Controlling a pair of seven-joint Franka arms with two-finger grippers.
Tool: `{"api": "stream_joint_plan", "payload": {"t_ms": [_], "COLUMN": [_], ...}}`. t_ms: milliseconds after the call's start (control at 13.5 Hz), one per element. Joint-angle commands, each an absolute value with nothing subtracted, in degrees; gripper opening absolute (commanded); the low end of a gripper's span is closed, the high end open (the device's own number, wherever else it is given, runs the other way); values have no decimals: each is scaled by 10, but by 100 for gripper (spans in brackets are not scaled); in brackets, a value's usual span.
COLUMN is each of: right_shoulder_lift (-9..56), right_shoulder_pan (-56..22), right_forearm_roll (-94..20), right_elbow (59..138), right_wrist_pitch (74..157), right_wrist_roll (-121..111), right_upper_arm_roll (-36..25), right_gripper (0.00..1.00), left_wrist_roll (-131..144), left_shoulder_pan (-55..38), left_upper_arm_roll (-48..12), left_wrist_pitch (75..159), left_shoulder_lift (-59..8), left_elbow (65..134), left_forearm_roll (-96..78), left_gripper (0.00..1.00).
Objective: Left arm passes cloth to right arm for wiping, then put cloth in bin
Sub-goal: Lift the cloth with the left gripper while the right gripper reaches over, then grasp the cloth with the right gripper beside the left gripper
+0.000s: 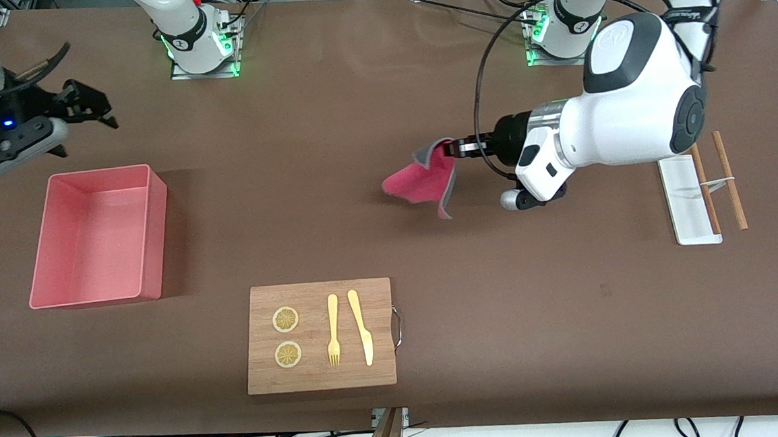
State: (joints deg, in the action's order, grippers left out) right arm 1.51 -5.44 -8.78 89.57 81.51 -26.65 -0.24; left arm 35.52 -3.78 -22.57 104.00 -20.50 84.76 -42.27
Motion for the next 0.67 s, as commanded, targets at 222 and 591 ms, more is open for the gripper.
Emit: {"api": "stream_joint_plan", "payload": {"t_ms": [222, 591], "right_shoulder_lift": [75, 129], "right_shoulder_pan": [-50, -62], "right_forearm_roll": [-261, -417], "right_elbow": [887, 910], "right_wrist_pitch": [804, 904], "right_wrist_roll": [-442, -587], "right_upper_arm_roll": [-4, 18], "right_gripper": [99, 99], "left_wrist_roll": [561, 682], "left_shoulder_pan": [-47, -128], "left_upper_arm_roll": [-312, -324], "left_wrist_pitch": [1259, 1422], "left_shoulder_lift": [-214, -225], "left_elbow": [840, 840], "left_forearm_roll": [-517, -526], "left_gripper": [0, 0]}}
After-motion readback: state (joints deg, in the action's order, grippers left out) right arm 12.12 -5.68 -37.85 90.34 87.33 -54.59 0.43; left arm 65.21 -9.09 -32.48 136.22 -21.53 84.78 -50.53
